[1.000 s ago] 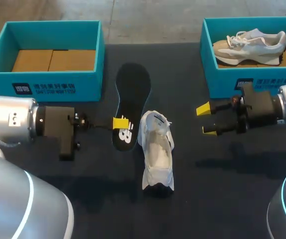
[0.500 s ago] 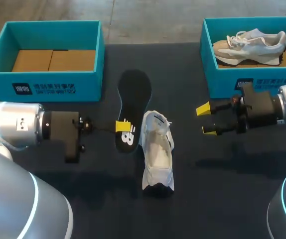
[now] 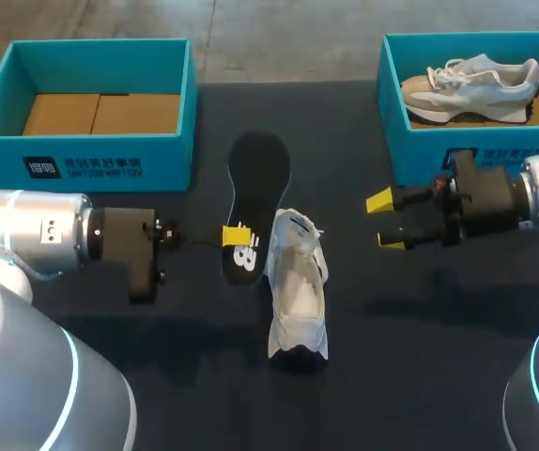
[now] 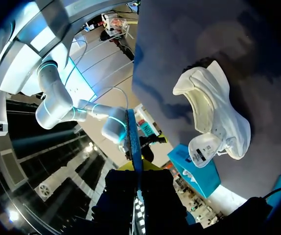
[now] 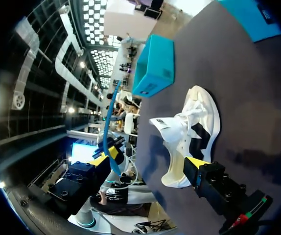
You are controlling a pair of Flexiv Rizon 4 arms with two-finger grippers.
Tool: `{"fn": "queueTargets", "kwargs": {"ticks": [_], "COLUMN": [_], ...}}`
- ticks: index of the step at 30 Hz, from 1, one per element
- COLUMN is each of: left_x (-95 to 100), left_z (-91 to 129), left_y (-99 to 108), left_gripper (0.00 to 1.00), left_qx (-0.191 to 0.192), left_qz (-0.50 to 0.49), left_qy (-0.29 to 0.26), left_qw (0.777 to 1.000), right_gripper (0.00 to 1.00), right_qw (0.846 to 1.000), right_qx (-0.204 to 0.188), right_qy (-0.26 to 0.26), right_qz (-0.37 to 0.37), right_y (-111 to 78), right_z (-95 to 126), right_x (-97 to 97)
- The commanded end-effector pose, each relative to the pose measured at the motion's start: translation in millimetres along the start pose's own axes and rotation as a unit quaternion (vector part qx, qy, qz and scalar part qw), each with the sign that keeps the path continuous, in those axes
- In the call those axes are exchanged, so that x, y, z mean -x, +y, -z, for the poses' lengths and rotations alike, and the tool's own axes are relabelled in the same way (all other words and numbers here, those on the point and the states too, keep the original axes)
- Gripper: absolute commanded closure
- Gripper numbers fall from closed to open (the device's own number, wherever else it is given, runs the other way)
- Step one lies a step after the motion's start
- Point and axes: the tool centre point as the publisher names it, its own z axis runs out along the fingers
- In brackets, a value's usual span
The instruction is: Take the shoe out of the shoebox, open the shoe tongue, remove and reinsert the insole, then place the shoe into the shoebox
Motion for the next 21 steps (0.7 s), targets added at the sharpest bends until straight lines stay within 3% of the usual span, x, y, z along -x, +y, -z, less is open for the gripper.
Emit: {"fn": "queueTargets", "kwargs": {"ticks": [1,21], "left_x": [-0.1,-0.1], "left_z": [0,0], "left_y": [-1,-1], "left_gripper": [1.0,1.0], "left_qx": [0.001,0.001], "left_qz": [-0.001,-0.001], "left_qy": [0.0,0.0], "left_qw": [1.0,1.0], "right_gripper": [0.0,0.0], "right_qw": [1.0,1.0], "right_qx": [0.003,0.004], "right_qy": [-0.001,0.013], "right_qz": [0.005,0.022], "right_y": [9.3,36.2], "right_z": [-14,-60], "right_x": [-10.9,-41.3]}}
